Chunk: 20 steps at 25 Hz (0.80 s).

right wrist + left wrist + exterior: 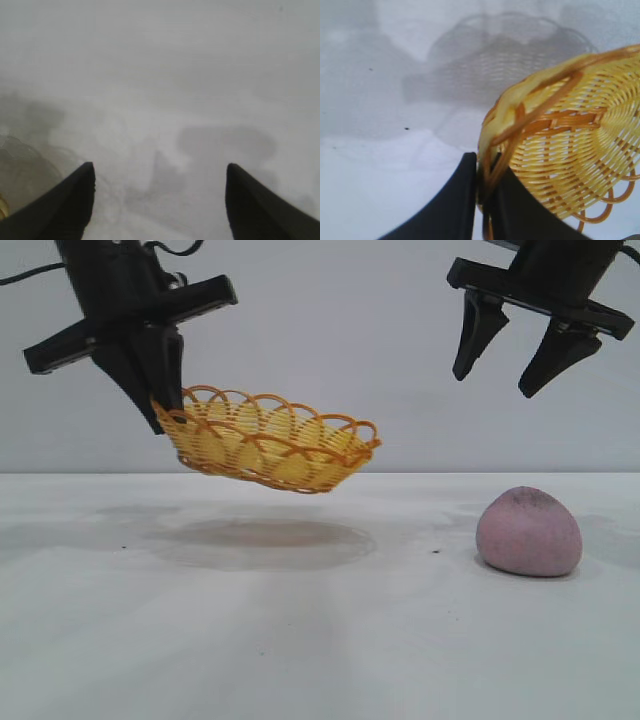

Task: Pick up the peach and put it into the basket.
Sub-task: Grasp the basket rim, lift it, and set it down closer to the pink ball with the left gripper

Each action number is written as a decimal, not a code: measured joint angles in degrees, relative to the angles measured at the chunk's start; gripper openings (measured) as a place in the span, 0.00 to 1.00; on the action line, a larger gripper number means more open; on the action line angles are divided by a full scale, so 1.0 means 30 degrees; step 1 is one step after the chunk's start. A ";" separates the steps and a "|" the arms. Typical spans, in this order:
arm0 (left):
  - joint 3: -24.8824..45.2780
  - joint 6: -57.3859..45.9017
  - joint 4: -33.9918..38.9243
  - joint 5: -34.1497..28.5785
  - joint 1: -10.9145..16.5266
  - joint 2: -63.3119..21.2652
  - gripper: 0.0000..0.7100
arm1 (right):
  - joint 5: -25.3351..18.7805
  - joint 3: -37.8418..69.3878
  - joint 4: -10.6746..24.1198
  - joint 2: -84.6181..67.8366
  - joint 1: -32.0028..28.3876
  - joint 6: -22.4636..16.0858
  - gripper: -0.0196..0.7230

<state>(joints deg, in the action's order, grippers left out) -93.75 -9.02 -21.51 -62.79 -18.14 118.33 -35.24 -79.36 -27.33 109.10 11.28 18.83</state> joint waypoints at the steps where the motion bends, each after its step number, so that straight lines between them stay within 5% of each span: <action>1: 0.0000 -0.0375 0.0034 0.0124 -0.0388 0.0000 0.00 | 0.0000 0.0000 0.0000 0.0000 0.0000 0.0000 0.66; 8: 0.0000 -0.1589 0.0076 0.0315 -0.1665 -0.0122 0.00 | 0.0000 0.0000 0.0000 0.0000 0.0000 0.0000 0.66; 14: 0.0024 -0.0129 0.0858 -0.2000 -0.0527 -0.0496 0.00 | 0.0000 0.0000 0.0000 0.0000 0.0000 0.0000 0.66; 20: 0.0069 0.0590 -0.1628 -0.2091 0.0492 -0.1546 0.00 | 0.0000 0.0000 -0.0067 0.0000 0.0000 0.0000 0.66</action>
<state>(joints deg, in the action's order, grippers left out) -93.55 -7.25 -26.40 -69.06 -16.66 113.69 -35.24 -79.36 -27.53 109.10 11.28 18.83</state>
